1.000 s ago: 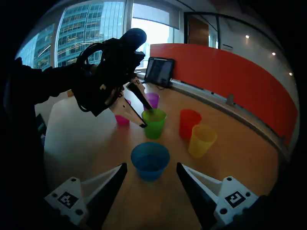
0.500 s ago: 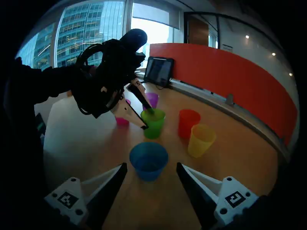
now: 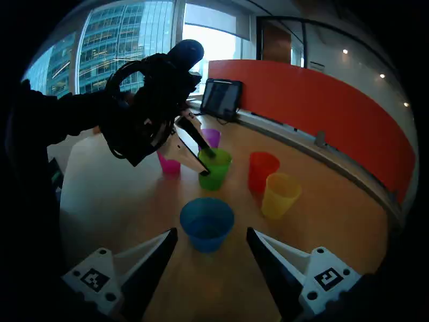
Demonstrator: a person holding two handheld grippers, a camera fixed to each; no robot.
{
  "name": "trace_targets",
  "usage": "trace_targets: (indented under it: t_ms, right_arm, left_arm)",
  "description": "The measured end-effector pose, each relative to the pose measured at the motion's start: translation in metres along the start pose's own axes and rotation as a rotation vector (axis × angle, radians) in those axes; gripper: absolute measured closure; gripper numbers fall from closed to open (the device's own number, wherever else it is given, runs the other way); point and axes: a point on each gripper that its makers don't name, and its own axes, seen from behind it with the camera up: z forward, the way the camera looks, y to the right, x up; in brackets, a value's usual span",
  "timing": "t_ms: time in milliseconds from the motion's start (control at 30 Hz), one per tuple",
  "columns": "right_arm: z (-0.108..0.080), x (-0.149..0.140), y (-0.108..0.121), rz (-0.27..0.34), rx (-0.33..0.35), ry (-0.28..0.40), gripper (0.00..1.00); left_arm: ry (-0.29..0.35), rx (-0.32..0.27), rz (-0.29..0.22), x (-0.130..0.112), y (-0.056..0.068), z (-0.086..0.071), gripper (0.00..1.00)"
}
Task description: Pour water
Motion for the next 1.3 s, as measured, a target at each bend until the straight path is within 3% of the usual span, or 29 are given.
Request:
trace_targets:
  t_ms: [367, 667, 1300]
  right_arm:
    - [0.0, 0.002, -0.001, -0.003, 0.001, 0.0, 0.0]
    - [0.003, -0.001, -0.002, -0.008, 0.004, -0.013, 0.0]
    - [0.017, -0.008, 0.001, 0.001, 0.012, -0.042, 0.0]
  left_arm:
    - [0.087, 0.011, 0.002, 0.021, -0.002, -0.025, 0.14]
    - [0.177, 0.053, 0.024, 0.035, -0.006, -0.053, 0.14]
    - [0.397, 0.105, -0.007, 0.067, -0.017, -0.113, 0.15]
